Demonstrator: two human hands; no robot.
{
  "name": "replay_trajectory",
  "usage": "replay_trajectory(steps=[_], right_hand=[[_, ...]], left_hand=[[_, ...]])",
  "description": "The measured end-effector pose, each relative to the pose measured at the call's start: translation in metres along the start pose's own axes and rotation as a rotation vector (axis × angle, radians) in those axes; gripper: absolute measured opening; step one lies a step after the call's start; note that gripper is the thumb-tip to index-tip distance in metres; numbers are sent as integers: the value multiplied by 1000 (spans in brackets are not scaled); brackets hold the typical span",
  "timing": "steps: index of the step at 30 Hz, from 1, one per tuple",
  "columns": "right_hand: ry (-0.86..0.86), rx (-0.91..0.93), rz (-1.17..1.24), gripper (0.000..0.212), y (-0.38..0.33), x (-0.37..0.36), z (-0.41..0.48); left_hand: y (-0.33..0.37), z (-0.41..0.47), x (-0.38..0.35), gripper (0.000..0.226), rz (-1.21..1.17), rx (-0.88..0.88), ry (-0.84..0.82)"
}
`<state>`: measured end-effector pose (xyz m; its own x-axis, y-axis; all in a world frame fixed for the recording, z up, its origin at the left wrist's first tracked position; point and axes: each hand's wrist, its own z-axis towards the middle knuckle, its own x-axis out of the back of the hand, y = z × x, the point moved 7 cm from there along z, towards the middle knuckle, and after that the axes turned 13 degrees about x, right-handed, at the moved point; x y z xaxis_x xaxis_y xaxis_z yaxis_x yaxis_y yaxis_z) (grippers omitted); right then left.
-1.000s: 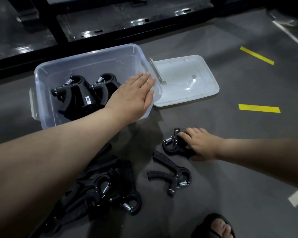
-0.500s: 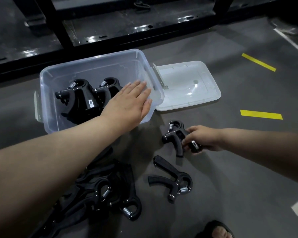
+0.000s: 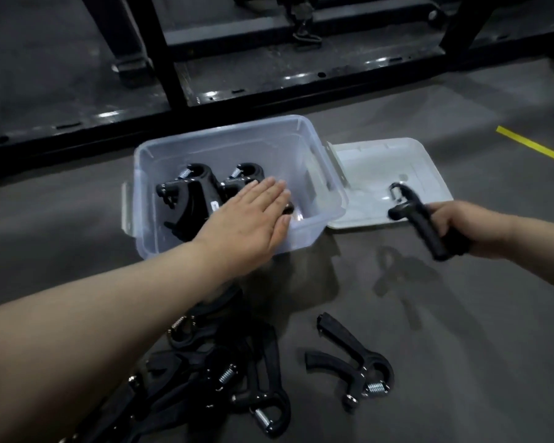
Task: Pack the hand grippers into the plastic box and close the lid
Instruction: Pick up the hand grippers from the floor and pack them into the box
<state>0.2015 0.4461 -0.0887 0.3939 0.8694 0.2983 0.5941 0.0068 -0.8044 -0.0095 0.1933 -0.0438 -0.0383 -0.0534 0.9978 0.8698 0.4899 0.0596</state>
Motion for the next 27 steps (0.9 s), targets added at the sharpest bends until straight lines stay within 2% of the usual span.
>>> replay_trajectory(steps=[3, 6, 9, 15, 20, 22, 24, 25, 27], right_hand=[[9, 105, 255, 38, -46, -7, 1], [-135, 185, 285, 31, -100, -52, -1], [-245, 210, 186, 13, -137, -109, 6], [-142, 215, 0, 8, -158, -178, 40], [-83, 270, -56, 9, -164, -199, 59], [-69, 320, -284, 12, -163, -202, 68], [-6, 332, -632, 27, -160, -202, 74], [-9, 317, -666, 32, -158, -204, 72], [-50, 309, -559, 27, -154, -207, 72]], left_hand=[[-22, -12, 4, 61, 8, 80, 19], [-42, -18, 6, 63, -29, 241, 21], [-49, -19, 5, 63, -70, 345, 1], [-53, -20, 8, 60, -173, 411, -8], [-55, -20, 8, 62, -184, 447, 22], [-54, -19, 6, 62, -157, 444, -1], [-54, -18, 4, 61, -141, 443, -20], [-54, -18, 4, 61, -141, 446, -29], [-55, -18, 3, 61, -153, 458, -43]])
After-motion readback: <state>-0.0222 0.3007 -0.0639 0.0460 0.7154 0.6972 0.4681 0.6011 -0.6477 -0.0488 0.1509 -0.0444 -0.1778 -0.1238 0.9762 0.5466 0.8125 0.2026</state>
